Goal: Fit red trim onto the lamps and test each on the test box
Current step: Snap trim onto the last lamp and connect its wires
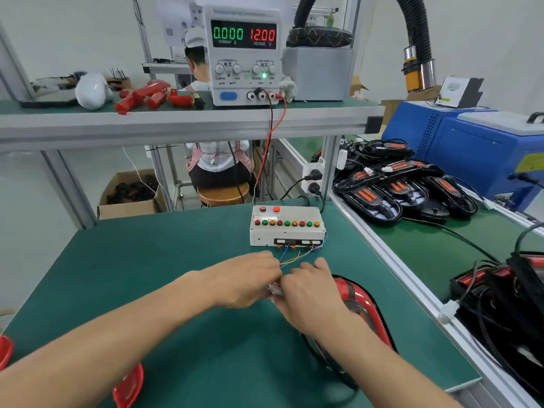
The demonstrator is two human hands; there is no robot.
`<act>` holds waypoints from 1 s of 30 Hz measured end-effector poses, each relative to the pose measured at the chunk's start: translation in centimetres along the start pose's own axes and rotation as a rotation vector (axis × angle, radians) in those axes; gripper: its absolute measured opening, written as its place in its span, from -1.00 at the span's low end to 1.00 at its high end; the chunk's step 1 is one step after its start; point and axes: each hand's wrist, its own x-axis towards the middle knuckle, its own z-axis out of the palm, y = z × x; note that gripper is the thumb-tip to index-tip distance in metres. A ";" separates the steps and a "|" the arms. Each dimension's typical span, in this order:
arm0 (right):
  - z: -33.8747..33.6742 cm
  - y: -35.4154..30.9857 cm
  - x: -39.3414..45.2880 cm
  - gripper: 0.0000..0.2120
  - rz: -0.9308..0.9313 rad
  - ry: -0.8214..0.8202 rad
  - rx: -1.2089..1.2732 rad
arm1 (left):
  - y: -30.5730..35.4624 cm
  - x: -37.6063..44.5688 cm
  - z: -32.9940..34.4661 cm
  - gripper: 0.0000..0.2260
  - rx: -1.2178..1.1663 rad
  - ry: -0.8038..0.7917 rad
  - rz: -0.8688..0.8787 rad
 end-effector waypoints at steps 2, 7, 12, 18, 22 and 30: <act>0.1 0.1 0.1 -0.76 -0.086 0.029 -0.026 | -0.1 -0.2 0.2 -0.82 -0.006 -0.020 0.010; 0.0 0.8 0.3 -0.76 -0.244 0.023 -0.052 | -0.2 -0.3 0.5 -0.86 0.024 -0.028 0.109; 0.3 0.4 -0.2 -0.66 -0.244 0.088 -0.086 | -1.8 -1.2 0.5 -0.95 0.181 -0.073 0.148; 1.1 1.3 -1.2 -0.60 0.032 -0.018 0.086 | -1.2 -2.8 1.6 -0.82 0.353 -0.228 -0.012; 0.7 5.1 -5.5 -0.62 0.387 0.206 0.442 | 1.5 -4.0 1.4 -0.74 0.285 -0.050 -0.111; 3.0 8.8 -14.7 -0.57 0.886 -0.149 0.944 | 9.9 -4.0 2.5 -0.45 -0.987 -0.058 -0.818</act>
